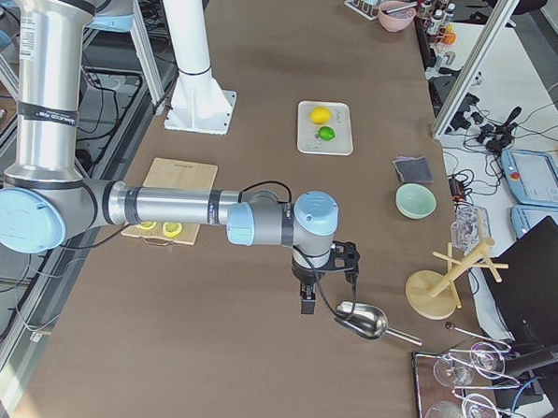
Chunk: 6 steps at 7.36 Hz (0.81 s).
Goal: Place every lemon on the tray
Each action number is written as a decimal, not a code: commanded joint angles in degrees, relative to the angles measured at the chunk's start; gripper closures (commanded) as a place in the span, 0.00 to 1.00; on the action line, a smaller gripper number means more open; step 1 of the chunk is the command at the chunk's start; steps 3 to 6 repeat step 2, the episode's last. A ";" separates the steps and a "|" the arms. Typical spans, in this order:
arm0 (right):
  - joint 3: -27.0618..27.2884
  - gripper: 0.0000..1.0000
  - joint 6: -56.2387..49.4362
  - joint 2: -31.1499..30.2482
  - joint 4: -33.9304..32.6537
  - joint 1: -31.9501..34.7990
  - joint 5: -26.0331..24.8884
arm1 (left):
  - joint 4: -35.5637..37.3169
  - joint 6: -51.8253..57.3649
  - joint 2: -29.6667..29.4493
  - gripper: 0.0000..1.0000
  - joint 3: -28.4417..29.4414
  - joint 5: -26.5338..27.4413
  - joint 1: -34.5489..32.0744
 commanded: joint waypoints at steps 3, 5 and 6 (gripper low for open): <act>0.08 0.00 0.00 0.00 0.08 -0.06 0.01 | -0.04 0.00 -0.01 0.02 -0.12 2.16 -0.12; 0.08 0.00 0.00 0.00 0.08 -0.06 0.01 | -0.04 0.00 -0.01 0.02 -0.12 2.16 -0.12; 0.08 0.00 0.00 0.00 0.08 -0.06 0.01 | -0.04 0.00 -0.01 0.02 -0.12 2.16 -0.12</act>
